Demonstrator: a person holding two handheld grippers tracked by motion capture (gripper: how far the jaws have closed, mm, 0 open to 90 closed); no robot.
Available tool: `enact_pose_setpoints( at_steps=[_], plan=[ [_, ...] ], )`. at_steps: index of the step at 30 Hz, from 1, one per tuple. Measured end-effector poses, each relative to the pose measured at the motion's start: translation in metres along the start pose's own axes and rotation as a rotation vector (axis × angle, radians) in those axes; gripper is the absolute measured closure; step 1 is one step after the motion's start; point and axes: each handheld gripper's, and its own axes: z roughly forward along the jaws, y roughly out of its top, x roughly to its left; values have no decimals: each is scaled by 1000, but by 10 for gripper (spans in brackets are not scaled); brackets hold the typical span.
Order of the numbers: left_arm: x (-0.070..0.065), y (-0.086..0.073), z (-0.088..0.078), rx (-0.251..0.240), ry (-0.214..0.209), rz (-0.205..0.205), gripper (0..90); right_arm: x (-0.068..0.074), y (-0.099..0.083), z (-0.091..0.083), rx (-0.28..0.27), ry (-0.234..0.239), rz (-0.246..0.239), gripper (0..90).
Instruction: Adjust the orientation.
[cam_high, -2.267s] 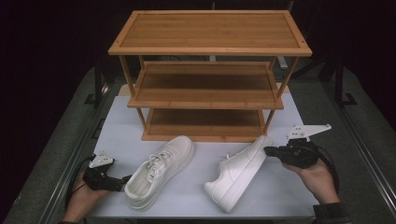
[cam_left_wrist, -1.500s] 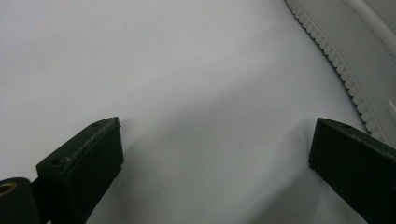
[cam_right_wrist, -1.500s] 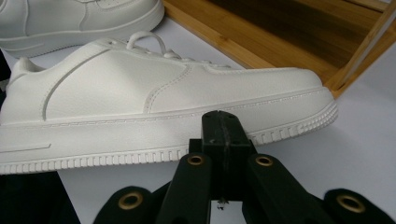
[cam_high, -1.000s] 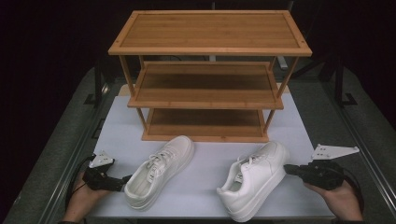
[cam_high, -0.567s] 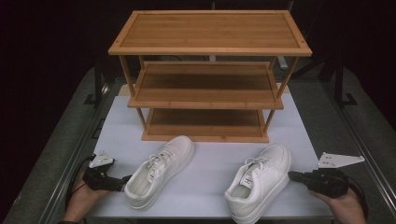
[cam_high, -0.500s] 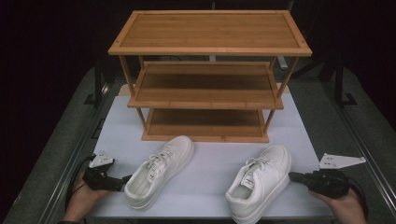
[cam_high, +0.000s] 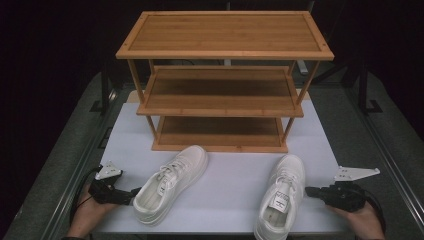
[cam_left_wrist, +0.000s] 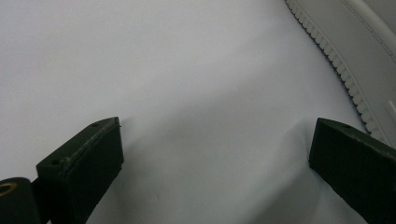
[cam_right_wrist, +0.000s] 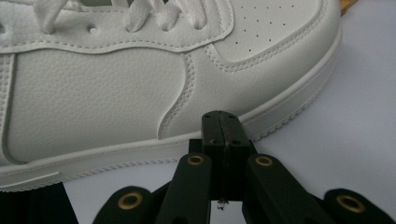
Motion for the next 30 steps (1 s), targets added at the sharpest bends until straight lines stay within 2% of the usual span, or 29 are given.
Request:
enact_pose_setpoints(
  at_steps=[2, 5, 6, 11, 18, 30],
  plan=[
    [0, 0, 0, -3, 1, -1, 25, 0, 0, -1, 0, -1, 1, 900],
    [0, 0, 0, -1, 0, 1, 25, -2, 2, -3, -16, -45, 14, 900],
    [0, 0, 0, -2, 1, 0, 25, -6, 7, -6, -30, -87, 34, 900],
    [0, 0, 0, -1, 0, 1, 25, -12, 15, -3, -25, -132, 58, 900],
    [0, 0, 0, -1, 1, 1, 25, -17, 25, 8, -8, -127, 76, 900],
    [0, 0, 0, -1, 0, 0, 25, -19, 46, 28, 19, -116, 56, 900]
  ],
)
